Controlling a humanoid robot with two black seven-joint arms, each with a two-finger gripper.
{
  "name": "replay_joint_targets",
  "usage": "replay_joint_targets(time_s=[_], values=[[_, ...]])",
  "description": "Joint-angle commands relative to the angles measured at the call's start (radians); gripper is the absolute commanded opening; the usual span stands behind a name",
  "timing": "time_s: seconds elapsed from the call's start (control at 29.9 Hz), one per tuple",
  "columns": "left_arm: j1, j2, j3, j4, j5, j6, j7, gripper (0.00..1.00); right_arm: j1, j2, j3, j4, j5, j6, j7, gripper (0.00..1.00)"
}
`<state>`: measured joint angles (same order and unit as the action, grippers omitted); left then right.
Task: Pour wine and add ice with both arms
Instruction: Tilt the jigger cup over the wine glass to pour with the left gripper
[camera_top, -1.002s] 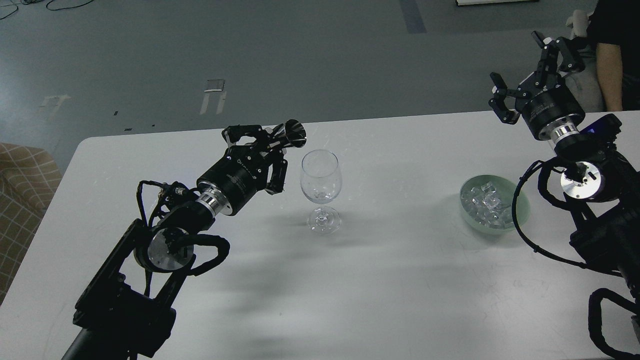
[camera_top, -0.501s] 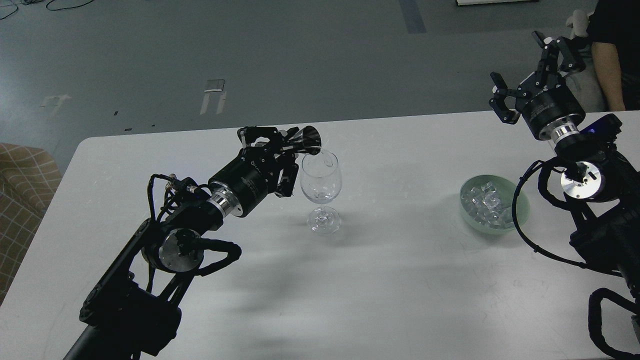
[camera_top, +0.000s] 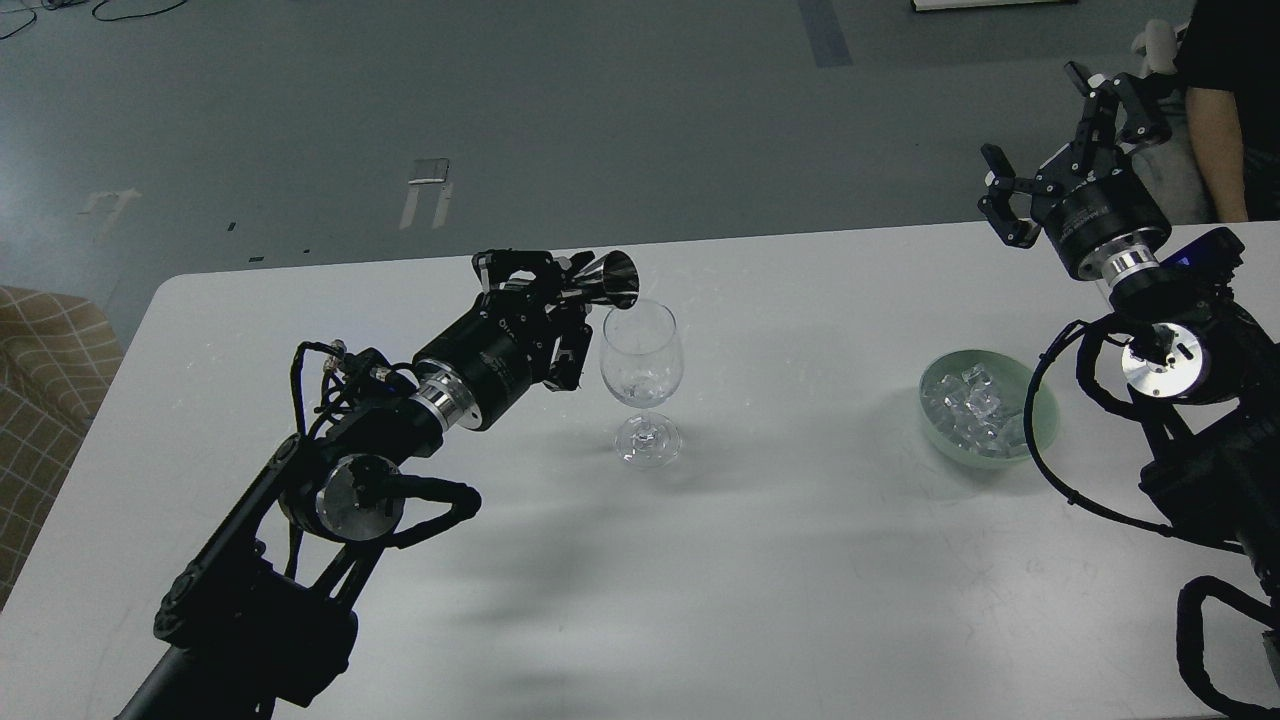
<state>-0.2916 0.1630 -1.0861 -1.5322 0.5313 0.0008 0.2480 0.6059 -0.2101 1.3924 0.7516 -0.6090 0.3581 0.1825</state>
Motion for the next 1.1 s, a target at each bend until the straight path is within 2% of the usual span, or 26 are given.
replay_joint_targets(time_s=[0.0,1.07], values=[[-0.004,0.020,0.000,0.003,0.001,-0.010,-0.006,0.00,0.000,0.000,0.000,0.000,0.000,-0.001,0.000,1.00],[-0.040,0.056,0.000,-0.006,0.113,-0.022,-0.006,0.00,-0.008,0.000,0.000,0.000,0.000,-0.001,0.000,1.00]])
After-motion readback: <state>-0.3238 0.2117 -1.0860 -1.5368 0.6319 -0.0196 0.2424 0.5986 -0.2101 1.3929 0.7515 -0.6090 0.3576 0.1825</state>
